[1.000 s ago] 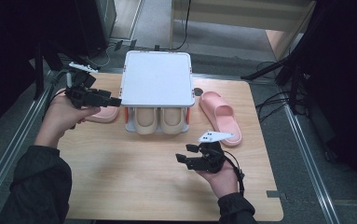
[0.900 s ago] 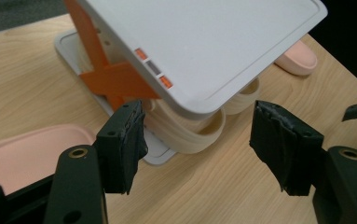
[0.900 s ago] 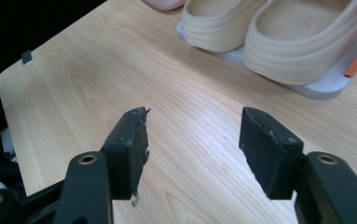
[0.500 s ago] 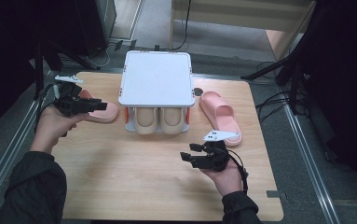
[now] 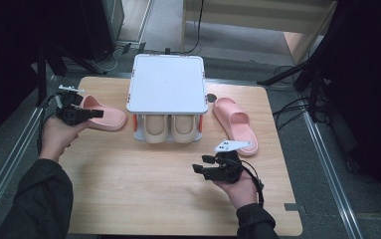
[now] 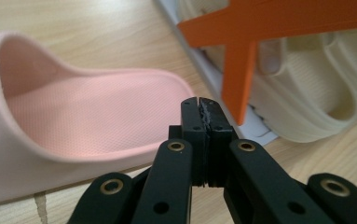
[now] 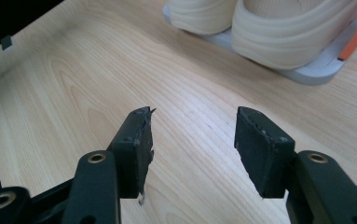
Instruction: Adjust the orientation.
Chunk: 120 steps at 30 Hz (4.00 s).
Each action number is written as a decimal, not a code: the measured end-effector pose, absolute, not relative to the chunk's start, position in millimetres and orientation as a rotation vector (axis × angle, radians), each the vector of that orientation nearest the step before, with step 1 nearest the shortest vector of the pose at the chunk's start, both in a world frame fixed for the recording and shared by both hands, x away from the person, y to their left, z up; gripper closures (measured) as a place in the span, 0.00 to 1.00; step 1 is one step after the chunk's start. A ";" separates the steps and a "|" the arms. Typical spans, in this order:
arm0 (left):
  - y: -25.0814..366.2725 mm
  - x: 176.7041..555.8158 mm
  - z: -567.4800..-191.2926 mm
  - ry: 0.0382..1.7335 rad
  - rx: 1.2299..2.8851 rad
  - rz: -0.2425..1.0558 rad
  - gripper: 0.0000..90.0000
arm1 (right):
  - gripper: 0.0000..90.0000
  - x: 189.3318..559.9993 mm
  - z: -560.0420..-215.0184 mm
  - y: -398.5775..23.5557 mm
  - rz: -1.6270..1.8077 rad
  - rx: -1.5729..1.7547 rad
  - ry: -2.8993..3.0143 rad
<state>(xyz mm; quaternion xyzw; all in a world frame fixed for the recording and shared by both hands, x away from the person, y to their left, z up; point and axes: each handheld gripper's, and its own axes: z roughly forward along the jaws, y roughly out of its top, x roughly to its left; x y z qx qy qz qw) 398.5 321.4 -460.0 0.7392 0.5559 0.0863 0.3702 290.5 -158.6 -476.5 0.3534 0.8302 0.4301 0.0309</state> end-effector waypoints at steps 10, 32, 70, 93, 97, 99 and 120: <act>327.7 413.4 -486.1 1.490 1.902 0.222 0.99 | 0.53 283.0 -480.2 -163.2 1.317 1.095 2.551; 342.8 406.5 -505.5 1.550 1.900 0.196 0.95 | 0.52 289.0 -484.2 -160.2 1.308 1.103 2.564; 393.8 364.4 -496.3 1.711 1.704 0.301 0.52 | 0.52 304.3 -486.6 -121.6 1.310 0.969 2.678; 400.2 407.2 -508.3 1.827 1.667 0.339 0.67 | 0.51 286.2 -487.5 -167.1 1.288 1.155 2.539; 402.9 405.8 -506.4 1.832 1.655 0.344 0.79 | 0.51 286.3 -487.2 -170.1 1.291 1.169 2.527; 403.5 404.7 -504.5 1.838 1.666 0.355 0.86 | 0.51 286.7 -487.1 -170.9 1.297 1.177 2.522; 385.5 366.4 -476.5 1.745 1.707 0.289 0.94 | 0.51 295.9 -479.5 -177.4 1.359 1.197 2.477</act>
